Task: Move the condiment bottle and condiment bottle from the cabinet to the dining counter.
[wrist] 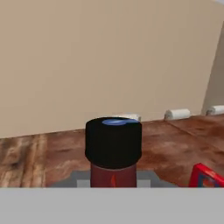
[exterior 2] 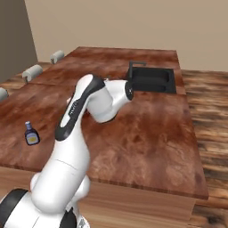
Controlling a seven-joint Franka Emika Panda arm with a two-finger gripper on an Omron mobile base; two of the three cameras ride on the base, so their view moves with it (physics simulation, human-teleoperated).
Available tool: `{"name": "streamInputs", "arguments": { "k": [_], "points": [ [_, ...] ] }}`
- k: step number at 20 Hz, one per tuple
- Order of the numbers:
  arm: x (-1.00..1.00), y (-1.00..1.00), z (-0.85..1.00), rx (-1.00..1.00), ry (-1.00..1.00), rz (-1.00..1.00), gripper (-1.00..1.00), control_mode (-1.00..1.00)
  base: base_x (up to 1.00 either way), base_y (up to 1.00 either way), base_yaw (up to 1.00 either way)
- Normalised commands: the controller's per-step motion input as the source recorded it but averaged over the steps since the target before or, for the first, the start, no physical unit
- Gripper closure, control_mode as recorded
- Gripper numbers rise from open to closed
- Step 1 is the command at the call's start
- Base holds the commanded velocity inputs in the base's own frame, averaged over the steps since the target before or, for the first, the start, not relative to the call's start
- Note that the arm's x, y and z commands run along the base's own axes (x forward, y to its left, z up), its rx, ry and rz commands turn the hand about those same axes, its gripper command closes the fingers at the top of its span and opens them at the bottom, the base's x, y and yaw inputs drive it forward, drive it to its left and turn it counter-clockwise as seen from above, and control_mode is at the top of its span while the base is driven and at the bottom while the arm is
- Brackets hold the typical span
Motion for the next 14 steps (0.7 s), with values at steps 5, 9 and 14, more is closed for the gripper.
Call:
{"name": "streamInputs", "arguments": {
  "k": [5, 9, 14],
  "points": [
    [0.52, 0.0, -0.67, 0.0, 0.0, 0.35, 1.0, -1.0, 0.0, 0.0, 0.0],
    [0.53, 0.0, -0.8, 0.0, 0.0, 0.27, 1.0, -1.0, 0.0, 0.0, 0.0],
    [0.57, 0.0, -0.83, 0.0, 0.0, 0.24, 1.0, -1.0, 0.0, 0.0, 0.0]
  ]
}}
